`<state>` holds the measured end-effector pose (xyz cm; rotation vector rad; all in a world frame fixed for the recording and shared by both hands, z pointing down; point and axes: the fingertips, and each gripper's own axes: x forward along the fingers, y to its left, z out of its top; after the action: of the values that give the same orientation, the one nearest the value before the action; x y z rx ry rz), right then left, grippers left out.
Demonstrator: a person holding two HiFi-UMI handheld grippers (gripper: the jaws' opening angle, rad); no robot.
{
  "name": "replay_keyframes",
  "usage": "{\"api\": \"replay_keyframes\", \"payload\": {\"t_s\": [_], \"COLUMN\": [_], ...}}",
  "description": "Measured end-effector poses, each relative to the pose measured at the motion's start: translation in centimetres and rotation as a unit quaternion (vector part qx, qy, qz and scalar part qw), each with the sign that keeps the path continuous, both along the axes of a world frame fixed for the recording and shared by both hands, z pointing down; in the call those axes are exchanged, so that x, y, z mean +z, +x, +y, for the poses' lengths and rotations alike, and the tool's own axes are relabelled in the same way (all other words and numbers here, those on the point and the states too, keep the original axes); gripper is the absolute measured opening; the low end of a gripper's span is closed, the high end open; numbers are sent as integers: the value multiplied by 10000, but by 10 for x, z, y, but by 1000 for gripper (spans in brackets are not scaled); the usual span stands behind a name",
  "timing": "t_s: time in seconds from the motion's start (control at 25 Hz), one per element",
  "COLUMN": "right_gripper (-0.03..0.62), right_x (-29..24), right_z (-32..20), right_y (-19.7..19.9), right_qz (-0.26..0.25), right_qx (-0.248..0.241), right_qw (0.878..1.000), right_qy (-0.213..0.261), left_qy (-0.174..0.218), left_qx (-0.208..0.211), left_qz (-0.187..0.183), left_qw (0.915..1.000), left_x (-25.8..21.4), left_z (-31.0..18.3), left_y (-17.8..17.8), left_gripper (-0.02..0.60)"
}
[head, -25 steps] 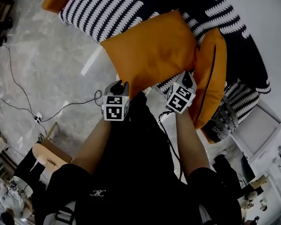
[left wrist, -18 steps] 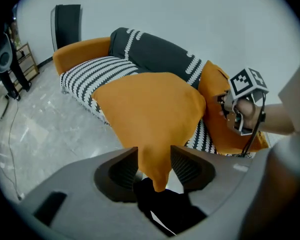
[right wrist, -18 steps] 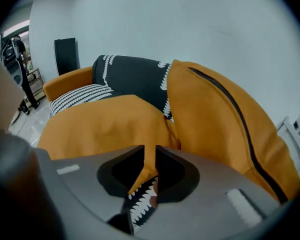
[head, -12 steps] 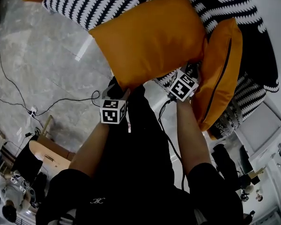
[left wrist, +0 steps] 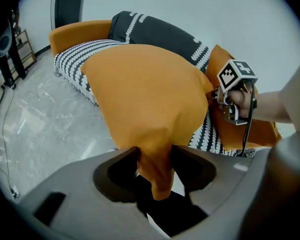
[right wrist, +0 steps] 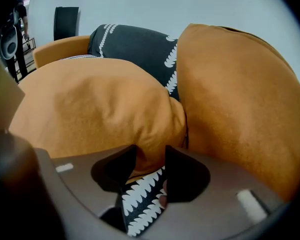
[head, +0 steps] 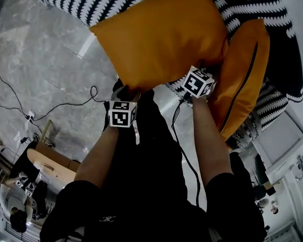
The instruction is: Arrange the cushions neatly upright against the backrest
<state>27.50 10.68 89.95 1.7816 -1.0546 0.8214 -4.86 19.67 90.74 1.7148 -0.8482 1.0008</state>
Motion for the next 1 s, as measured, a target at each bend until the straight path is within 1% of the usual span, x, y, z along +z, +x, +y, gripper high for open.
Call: {"api": "replay_keyframes", "payload": {"t_s": [0.04, 0.16, 0.24, 0.32, 0.36, 0.44, 0.52, 0.68, 0.8, 1.0], "right_gripper": [170, 110, 97, 103, 126, 194, 222, 225, 219, 207], "right_x": [3, 11, 14, 13, 11, 8, 9, 16, 21, 32], "right_z": [-1, -5, -9, -10, -9, -7, -7, -10, -13, -19], "right_y": [-1, -8, -9, -5, -2, 1, 1, 5, 10, 11], "right_qz": [-21, -2, -17, -77, -87, -90, -148, -372, -548, -779], "right_qx": [-35, -166, -150, 8, 103, 210, 139, -125, -180, -253], "right_qw": [10000, 9997, 9997, 9999, 9999, 9997, 9998, 9992, 9979, 9960], "right_qy": [-46, -154, -165, -119, -88, -34, -7, 122, 283, 359], "left_qy": [-19, -46, -16, 70, 116, 184, 206, 253, 363, 383], "left_qx": [11, 54, 98, 149, 151, 110, 70, 136, 195, 200], "left_qz": [14, 37, 34, 22, 14, -1, -7, 4, 56, 114], "left_qw": [10000, 10000, 9999, 9999, 9998, 9998, 9998, 9996, 9991, 9990], "left_x": [1, 3, 1, -5, -8, -10, -8, -6, -7, -6], "left_z": [0, -4, -7, -9, -10, -10, -10, -12, -13, -13], "left_y": [1, 3, 5, 8, 8, 5, 2, 7, 15, 19], "left_gripper": [222, 180, 147, 106, 78, 56, 46, 27, 24, 21]}}
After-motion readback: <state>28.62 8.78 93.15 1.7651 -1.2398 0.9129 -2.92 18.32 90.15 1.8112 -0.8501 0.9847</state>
